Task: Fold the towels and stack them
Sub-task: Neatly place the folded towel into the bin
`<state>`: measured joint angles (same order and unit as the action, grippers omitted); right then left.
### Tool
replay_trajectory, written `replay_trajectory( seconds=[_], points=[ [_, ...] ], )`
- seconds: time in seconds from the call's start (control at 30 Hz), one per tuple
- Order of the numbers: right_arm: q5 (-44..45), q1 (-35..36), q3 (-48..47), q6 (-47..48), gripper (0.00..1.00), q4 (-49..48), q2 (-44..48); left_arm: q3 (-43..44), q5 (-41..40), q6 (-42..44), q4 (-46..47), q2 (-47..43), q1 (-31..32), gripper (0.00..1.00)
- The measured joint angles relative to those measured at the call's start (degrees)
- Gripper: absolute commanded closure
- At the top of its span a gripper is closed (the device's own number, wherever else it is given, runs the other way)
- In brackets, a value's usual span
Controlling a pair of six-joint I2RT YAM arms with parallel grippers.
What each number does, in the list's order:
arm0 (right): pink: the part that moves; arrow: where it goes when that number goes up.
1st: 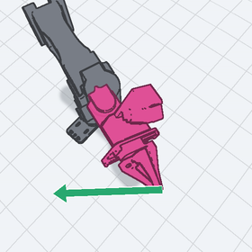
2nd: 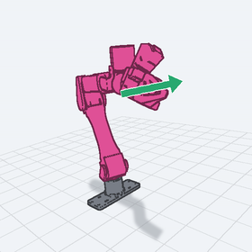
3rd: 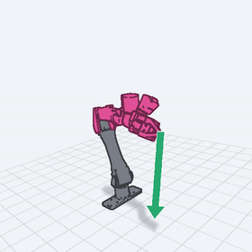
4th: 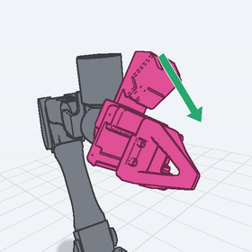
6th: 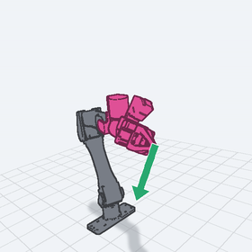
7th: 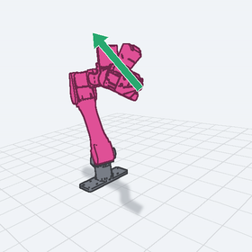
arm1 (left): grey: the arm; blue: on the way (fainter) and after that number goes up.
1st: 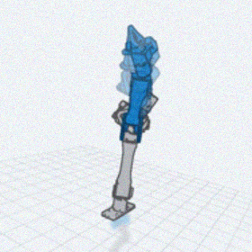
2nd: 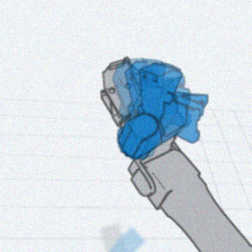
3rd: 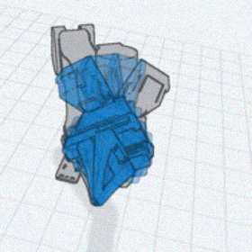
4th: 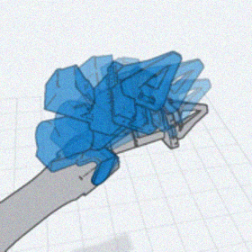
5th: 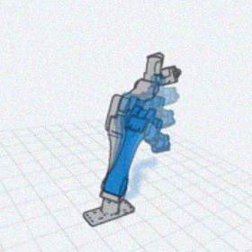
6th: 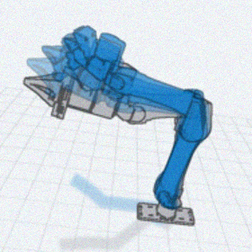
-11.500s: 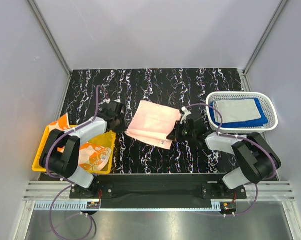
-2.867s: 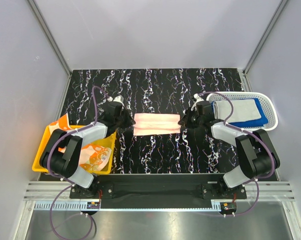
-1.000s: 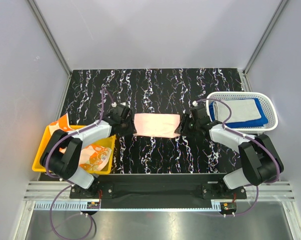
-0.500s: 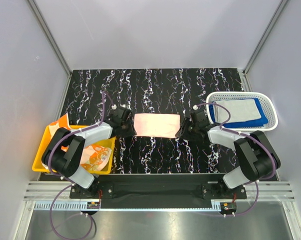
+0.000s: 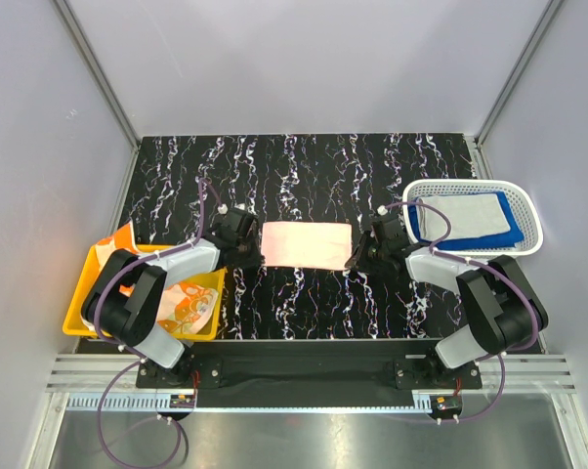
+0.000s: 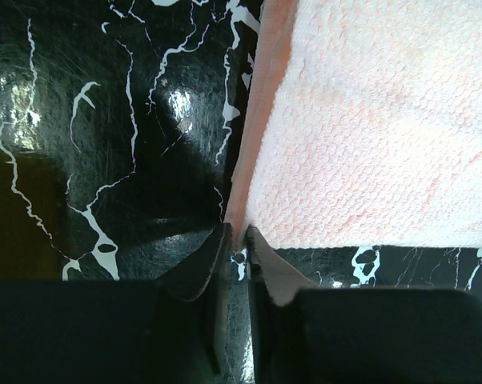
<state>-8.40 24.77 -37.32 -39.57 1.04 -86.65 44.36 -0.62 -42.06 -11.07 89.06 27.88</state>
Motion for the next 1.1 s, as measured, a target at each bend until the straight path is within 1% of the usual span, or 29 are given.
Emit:
replay_trajectory(
  seconds=[0.03, 0.13, 0.17, 0.23, 0.27, 0.3, 0.53, 0.73, 0.9, 1.1],
  points=[
    [0.00, 0.00, 0.00, 0.04, 0.81, 0.02, 0.00, 0.00, 0.00, -0.04, 0.02, 0.00, -0.02, 0.93],
    [-0.02, 0.00, -0.02, 0.07, 0.88, 0.02, 0.00, 0.02, 0.02, 0.11, -0.02, 0.00, -0.02, 1.00],
    [-0.02, 0.00, -0.02, 0.11, 0.92, 0.02, 0.00, 0.04, 0.02, 0.17, -0.04, 0.00, -0.02, 1.00],
    [-0.02, 0.00, -0.13, 0.31, 0.95, 0.22, 0.00, 0.20, 0.04, 0.44, -0.22, 0.00, -0.02, 1.00],
    [-0.02, 0.00, -0.48, 0.39, 0.99, 0.87, 0.04, 0.39, 0.04, 0.50, -0.48, 0.00, -0.02, 1.00],
    [-0.02, 0.00, -0.79, 0.59, 1.00, 1.33, 0.13, 0.72, 0.04, 0.66, -0.96, 0.00, -0.02, 1.00],
    [0.37, 0.00, -6.62, 2.27, 1.00, 6.99, 3.34, 5.42, 0.35, 1.81, -5.25, -0.09, -0.11, 1.00],
    [2.01, -0.04, -16.09, 4.85, 1.00, 11.34, 3.06, 13.11, 2.27, 2.38, -7.91, -0.44, -1.57, 1.00],
    [1.75, -1.44, -24.50, 7.37, 1.00, 12.59, -2.21, 21.05, 3.78, 2.62, -9.03, 1.11, -4.98, 1.00],
    [0.66, -5.84, -32.44, 9.94, 1.00, 13.79, -10.67, 31.43, 6.03, 2.84, -8.20, 8.83, -8.94, 1.00]
  ],
)
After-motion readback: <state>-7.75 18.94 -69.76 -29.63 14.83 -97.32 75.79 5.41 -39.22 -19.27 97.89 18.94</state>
